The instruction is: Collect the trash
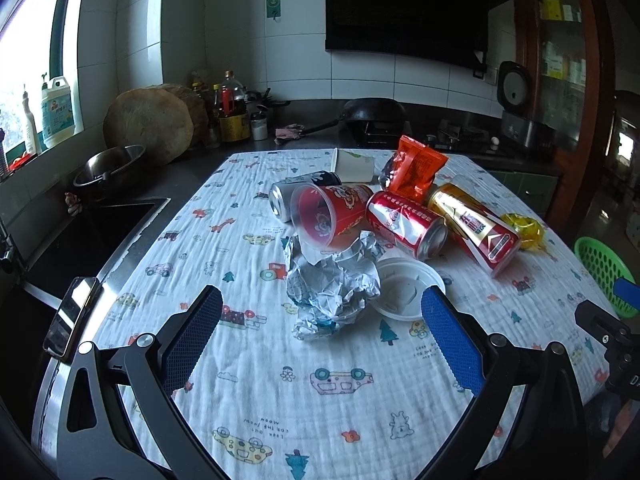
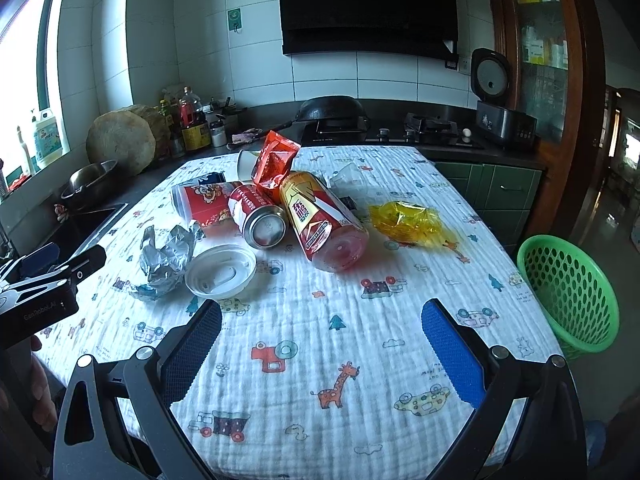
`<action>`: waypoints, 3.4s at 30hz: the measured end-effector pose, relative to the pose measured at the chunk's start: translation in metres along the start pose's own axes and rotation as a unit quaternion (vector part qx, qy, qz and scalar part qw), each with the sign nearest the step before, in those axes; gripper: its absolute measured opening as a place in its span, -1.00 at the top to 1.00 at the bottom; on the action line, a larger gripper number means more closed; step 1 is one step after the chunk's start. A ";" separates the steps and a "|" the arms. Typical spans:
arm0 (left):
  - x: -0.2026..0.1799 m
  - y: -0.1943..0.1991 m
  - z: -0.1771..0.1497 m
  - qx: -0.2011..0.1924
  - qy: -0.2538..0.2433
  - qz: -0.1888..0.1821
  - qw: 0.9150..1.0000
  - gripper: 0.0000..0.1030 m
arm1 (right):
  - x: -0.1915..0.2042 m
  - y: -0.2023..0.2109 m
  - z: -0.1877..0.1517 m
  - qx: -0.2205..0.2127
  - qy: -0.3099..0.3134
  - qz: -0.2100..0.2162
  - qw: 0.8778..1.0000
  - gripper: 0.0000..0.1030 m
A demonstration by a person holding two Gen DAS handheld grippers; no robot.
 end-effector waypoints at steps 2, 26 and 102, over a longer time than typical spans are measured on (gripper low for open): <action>0.000 0.002 0.002 -0.004 0.001 -0.001 1.000 -0.91 | 0.000 0.002 0.001 -0.002 0.001 -0.001 1.000 -0.89; -0.005 0.011 0.009 -0.027 -0.006 0.002 1.000 -0.91 | -0.002 0.004 0.003 -0.007 -0.002 -0.003 1.000 -0.89; -0.083 0.017 0.019 -0.042 -0.066 -0.078 0.994 -0.91 | -0.043 0.023 0.001 -0.017 -0.034 -0.065 0.997 -0.88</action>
Point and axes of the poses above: each gripper's, at about its wrist camera, not at the fingertips, and y roughly against the way its jaws point, x to its left, z to its top, the point moved 9 cm from there along -y, roughly the way its jaws point, and after that the axes turned 13 degrees about z, right-handed, at the moved point
